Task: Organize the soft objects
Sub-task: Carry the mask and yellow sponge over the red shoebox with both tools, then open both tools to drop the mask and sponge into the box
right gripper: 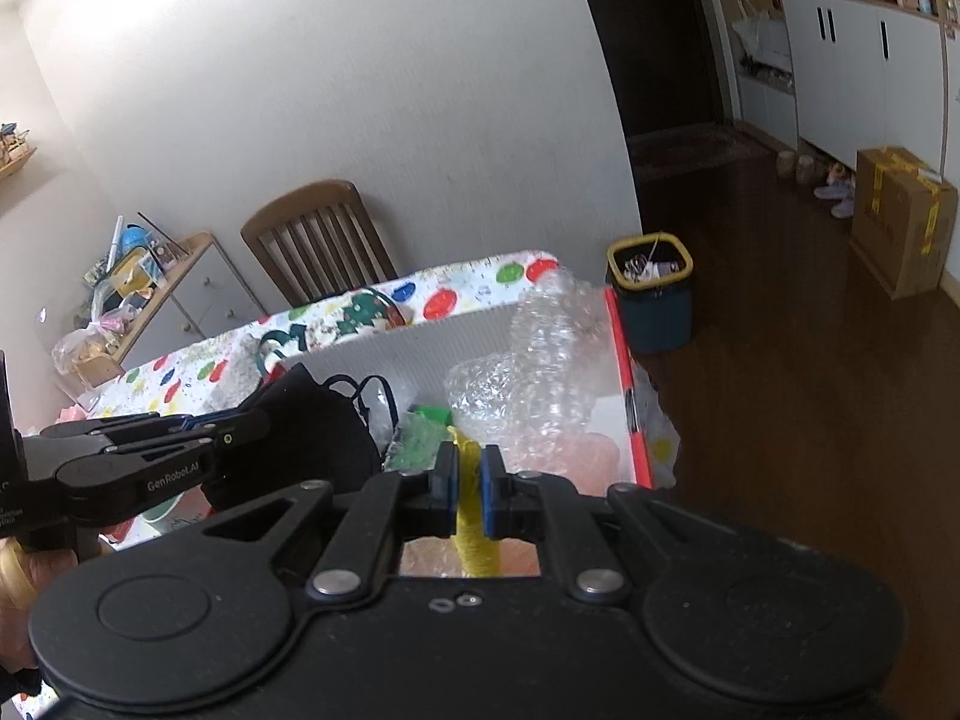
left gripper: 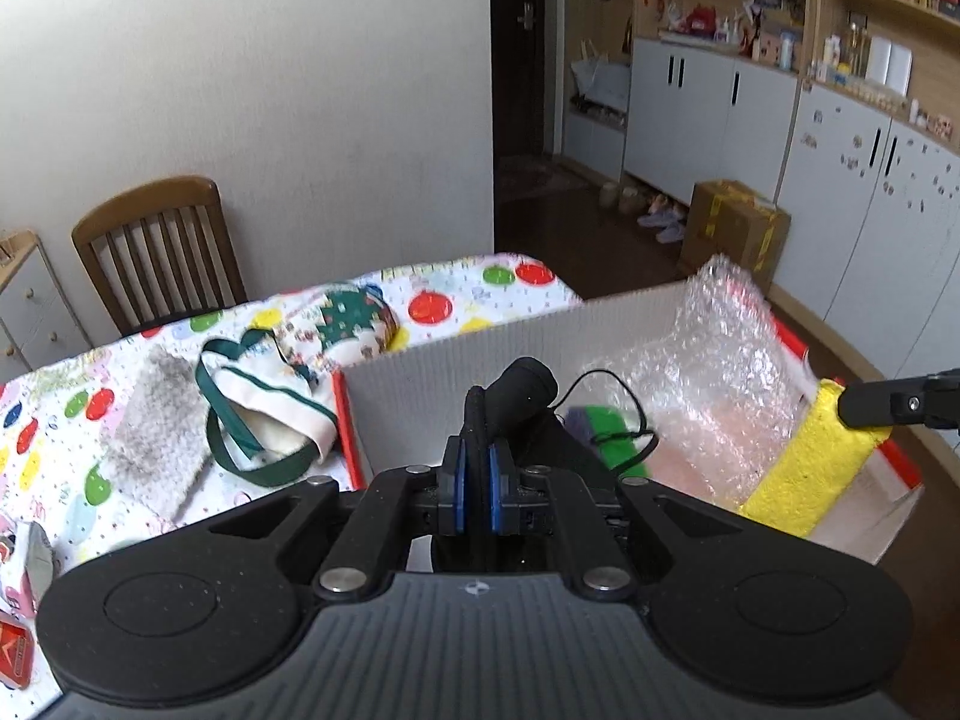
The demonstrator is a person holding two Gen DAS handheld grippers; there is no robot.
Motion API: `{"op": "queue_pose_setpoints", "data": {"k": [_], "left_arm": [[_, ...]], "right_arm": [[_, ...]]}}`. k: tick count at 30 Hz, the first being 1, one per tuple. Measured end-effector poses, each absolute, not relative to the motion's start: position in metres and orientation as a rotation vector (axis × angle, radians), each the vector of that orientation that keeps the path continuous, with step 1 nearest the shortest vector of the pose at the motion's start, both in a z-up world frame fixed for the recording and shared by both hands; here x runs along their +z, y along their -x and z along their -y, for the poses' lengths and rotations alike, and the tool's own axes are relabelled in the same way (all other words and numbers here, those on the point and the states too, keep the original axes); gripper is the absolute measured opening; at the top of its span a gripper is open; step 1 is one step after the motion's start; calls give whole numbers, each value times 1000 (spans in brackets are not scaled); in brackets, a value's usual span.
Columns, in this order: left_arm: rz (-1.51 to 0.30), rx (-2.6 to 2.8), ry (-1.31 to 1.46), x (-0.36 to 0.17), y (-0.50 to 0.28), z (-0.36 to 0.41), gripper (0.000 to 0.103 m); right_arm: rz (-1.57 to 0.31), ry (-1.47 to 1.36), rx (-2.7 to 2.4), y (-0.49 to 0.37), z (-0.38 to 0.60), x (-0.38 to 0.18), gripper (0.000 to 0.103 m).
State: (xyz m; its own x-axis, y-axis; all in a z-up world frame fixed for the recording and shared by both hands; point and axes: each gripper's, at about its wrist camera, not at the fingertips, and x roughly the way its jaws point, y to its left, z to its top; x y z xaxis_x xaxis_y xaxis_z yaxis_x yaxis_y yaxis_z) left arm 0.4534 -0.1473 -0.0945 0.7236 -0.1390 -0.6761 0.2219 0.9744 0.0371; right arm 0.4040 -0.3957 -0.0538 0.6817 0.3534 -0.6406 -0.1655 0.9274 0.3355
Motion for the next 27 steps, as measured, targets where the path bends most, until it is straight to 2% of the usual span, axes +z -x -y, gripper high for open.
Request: {"op": "queue_pose_setpoints", "data": {"k": [14,17,18,24,27], "left_arm": [[-873,-196,-215,-125,-460,169,8],[-885,-184,-232,-126,-459,170,9],[-890,-183,-228,-126,-459,170,9],[-903,-177,-219,-122,-455,170,18],[-905,-189,-213,-119,-451,170,30]], "right_arm": [[-842,-150,276,-425,392,-78,7],[-842,-89,266,-426,388,-79,9],[-842,-70,259,-426,387,-79,13],[-841,-41,249,-423,393,-79,19],[-835,-30,253,-420,395,-76,26]]}}
